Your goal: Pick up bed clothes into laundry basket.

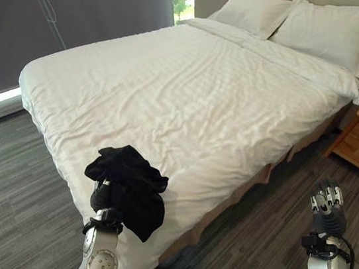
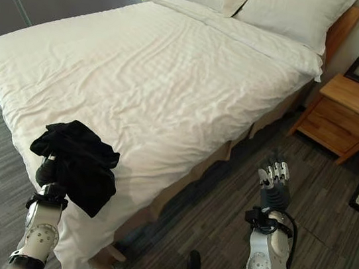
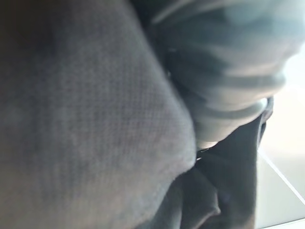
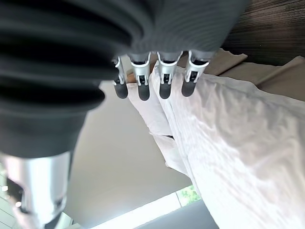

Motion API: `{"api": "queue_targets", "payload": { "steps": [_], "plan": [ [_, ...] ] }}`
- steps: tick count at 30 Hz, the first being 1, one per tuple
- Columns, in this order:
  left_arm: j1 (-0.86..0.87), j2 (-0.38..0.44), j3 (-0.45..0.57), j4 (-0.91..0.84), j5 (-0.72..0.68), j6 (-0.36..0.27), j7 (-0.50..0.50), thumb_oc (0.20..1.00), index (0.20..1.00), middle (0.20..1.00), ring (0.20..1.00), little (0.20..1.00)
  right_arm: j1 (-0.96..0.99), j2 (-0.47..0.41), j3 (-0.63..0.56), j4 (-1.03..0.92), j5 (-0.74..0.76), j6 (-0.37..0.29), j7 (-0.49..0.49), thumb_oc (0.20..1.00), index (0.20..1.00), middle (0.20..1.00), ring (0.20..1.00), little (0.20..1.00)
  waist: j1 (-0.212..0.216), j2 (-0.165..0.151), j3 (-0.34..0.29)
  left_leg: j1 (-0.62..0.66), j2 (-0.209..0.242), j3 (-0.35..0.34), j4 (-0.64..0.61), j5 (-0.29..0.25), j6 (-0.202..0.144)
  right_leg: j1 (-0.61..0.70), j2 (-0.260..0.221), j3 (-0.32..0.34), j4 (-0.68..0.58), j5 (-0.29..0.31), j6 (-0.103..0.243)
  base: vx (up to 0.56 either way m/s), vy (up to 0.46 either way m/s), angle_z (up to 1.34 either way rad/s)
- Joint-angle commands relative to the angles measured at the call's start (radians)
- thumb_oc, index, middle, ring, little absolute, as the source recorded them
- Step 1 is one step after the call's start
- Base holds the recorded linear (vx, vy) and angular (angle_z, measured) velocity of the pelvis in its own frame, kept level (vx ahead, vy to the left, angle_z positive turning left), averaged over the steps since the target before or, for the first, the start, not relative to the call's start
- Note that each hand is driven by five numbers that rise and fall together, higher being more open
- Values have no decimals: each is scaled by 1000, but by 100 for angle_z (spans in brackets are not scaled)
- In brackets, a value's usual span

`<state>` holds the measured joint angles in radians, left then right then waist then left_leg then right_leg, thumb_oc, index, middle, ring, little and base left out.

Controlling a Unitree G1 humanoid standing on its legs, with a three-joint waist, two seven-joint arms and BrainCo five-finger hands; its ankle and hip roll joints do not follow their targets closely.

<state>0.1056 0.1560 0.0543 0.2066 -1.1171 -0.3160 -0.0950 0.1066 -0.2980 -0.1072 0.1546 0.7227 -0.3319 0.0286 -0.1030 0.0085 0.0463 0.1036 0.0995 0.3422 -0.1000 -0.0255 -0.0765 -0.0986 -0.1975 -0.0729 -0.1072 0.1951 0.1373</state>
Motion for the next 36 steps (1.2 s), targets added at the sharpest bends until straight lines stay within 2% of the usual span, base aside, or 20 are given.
{"api": "queue_targets", "payload": {
  "steps": [1, 6, 9, 10, 11, 13, 15, 17, 19, 22, 25, 27, 29, 30, 31, 32, 33, 34, 35, 36],
  "plan": [
    [-43, 210, 146, -63, 294, -82, 142, 200, 200, 200, 200, 200, -195, -229, -23, 31, -178, 15, -95, 1000, 1000, 1000, 1000, 1000, 105, -44, 93, -135, 85, -170, 220, -20, -25, 148, -65, -177, 184, -193, 2, 46, 9, -2],
    [-45, 215, 146, -74, 312, -81, 136, 200, 200, 200, 200, 200, -164, -244, -43, 51, -203, 21, -94, 1000, 1000, 1000, 1000, 1000, 93, -49, 91, -130, 79, -166, 213, -21, -24, 143, -63, -159, 179, -188, 6, 24, 23, 19],
    [-61, 224, 167, -83, 322, -104, 150, 200, 200, 200, 200, 200, -147, -231, -67, 54, -185, 9, -94, 1000, 1000, 1000, 1000, 1000, 81, -56, 105, -136, 71, -170, 283, -64, -18, 122, -68, -113, 190, -173, 8, 7, 64, 7],
    [-73, 238, 187, -90, 335, -126, 169, 200, 200, 200, 200, 200, -147, -216, -65, 48, -170, -6, -93, 1000, 1000, 1000, 1000, 1000, 85, -61, 124, -153, 37, -258, 373, -106, -33, 84, -60, -35, 194, -154, 8, -17, 93, -11],
    [-73, 239, 187, -90, 335, -126, 169, 200, 200, 200, 200, 200, -148, -216, -66, 48, -170, -6, -93, 1000, 1000, 1000, 1000, 1000, 86, -63, 122, -157, 36, -257, 373, -103, -32, 80, -61, -34, 193, -151, 8, -19, 146, -58],
    [-78, 256, 234, -117, 367, -152, 215, 200, 200, 200, 200, 200, -161, -197, -61, 54, -136, -24, -96, 1000, 1000, 1000, 1000, 1000, 97, -64, 142, -134, -46, -484, 421, -162, -31, -6, -27, 131, 210, -80, 33, -33, 206, -126],
    [-114, 269, 230, -116, 362, -161, 221, 200, 200, 200, 200, 200, -148, -179, -97, 58, -89, -27, -96, 1000, 1000, 1000, 1000, 1000, 67, -66, 152, -109, -67, -490, 357, -198, -1, -31, -24, 193, 192, -31, 56, -110, 306, -190],
    [-149, 295, 209, -99, 366, -165, 213, 200, 200, 200, 200, 200, -89, -130, -151, 46, -55, -39, -87, 1000, 1000, 1000, 1000, 1000, 6, -67, 153, -70, -69, -401, 281, -182, 25, -56, -53, 211, 165, 68, 88, -144, 420, -224],
    [-192, 341, 197, -99, 381, -170, 221, 200, 200, 200, 200, 200, -55, -97, -188, 47, -42, -51, -95, 1000, 1000, 1000, 1000, 1000, -36, -63, 176, -46, -89, -297, 230, -166, 50, -105, -79, 200, 128, 163, 91, -267, 412, -182],
    [-202, 371, 222, -115, 410, -180, 227, 200, 200, 200, 200, 200, -44, -74, -177, 55, -47, -53, -97, 1000, 1000, 1000, 1000, 1000, -32, -33, 202, -40, -59, -151, 195, -118, 72, -116, -121, 11, 191, 43, 58, -328, 282, -235],
    [-208, 356, 242, -137, 408, -185, 236, 200, 200, 200, 200, 200, -37, -67, -182, 29, -47, -54, -85, 1000, 1000, 1000, 1000, 1000, -36, -27, 191, -29, -37, -4, 171, -95, 84, -74, -153, -92, 293, -14, 42, -234, 144, -226],
    [-210, 353, 247, -148, 406, -184, 238, 200, 200, 200, 200, 200, -42, -66, -183, 31, -53, -58, -91, 1000, 1000, 1000, 1000, 1000, -24, -19, 185, -19, -33, 24, 178, -125, 85, -51, -168, -118, 332, -51, 53, -159, 117, -306],
    [-206, 342, 232, -233, 387, -156, 206, 200, 200, 200, 200, 200, -82, -68, -149, 38, -91, -64, -134, 1000, 1000, 1000, 1000, 1000, 33, -13, 140, -27, 7, 290, 183, -96, 94, 76, -304, -465, 409, -26, 73, -394, -9, -324],
    [-197, 351, 231, -243, 386, -151, 195, 200, 200, 200, 200, 200, -94, -74, -122, 39, -104, -53, -131, 1000, 1000, 1000, 1000, 1000, 55, -21, 125, -23, 35, 381, 188, -79, 88, 114, -321, -562, 408, 3, 85, -255, -221, -437],
    [-196, 357, 223, -240, 383, -140, 182, 200, 200, 200, 200, 200, -96, -80, -93, 34, -113, -40, -123, 1000, 1000, 1000, 1000, 1000, 67, -31, 117, -6, 64, 452, 185, -58, 72, 132, -312, -599, 405, 16, 95, -144, -453, -613],
    [-199, 359, 209, -229, 379, -131, 171, 200, 200, 200, 200, 200, -83, -77, -85, 37, -102, -34, -112, 1000, 1000, 1000, 1000, 1000, 72, -48, 106, 0, 102, 491, 181, -15, 41, 138, -258, -588, 331, -17, 74, -20, -1091, -502],
    [-260, 336, 155, -182, 365, -130, 160, 200, 200, 200, 200, 200, -12, -90, -117, 0, -86, -39, -83, 1000, 1000, 1000, 1000, 1000, 26, -64, 98, -17, 266, 527, 283, 68, -48, 130, -121, -473, 227, -160, 3, 193, -1330, -413],
    [-309, 320, 103, -155, 356, -139, 150, 200, 200, 200, 200, 200, 1, -122, -127, -9, -87, -58, -82, 1000, 1000, 1000, 1000, 1000, 30, -51, 127, -55, 350, 386, 486, 118, -109, 163, -19, -395, 190, -255, -57, 199, -1092, -201],
    [-310, 285, 82, -136, 356, -127, 149, 200, 200, 200, 200, 200, -63, -164, -81, 19, -103, -55, -89, 1000, 1000, 1000, 1000, 1000, 79, -58, 160, -158, 161, 40, 477, 29, -40, 146, -9, -299, 177, -231, -64, 185, -415, -35],
    [-301, 275, 86, -128, 356, -128, 150, 200, 200, 200, 200, 200, -93, -167, -67, 31, -98, -55, -86, 1000, 1000, 1000, 1000, 1000, 88, -63, 160, -176, 118, -41, 450, 4, -22, 143, 2, -261, 157, -219, -55, 85, -79, -112]
  ]
}}
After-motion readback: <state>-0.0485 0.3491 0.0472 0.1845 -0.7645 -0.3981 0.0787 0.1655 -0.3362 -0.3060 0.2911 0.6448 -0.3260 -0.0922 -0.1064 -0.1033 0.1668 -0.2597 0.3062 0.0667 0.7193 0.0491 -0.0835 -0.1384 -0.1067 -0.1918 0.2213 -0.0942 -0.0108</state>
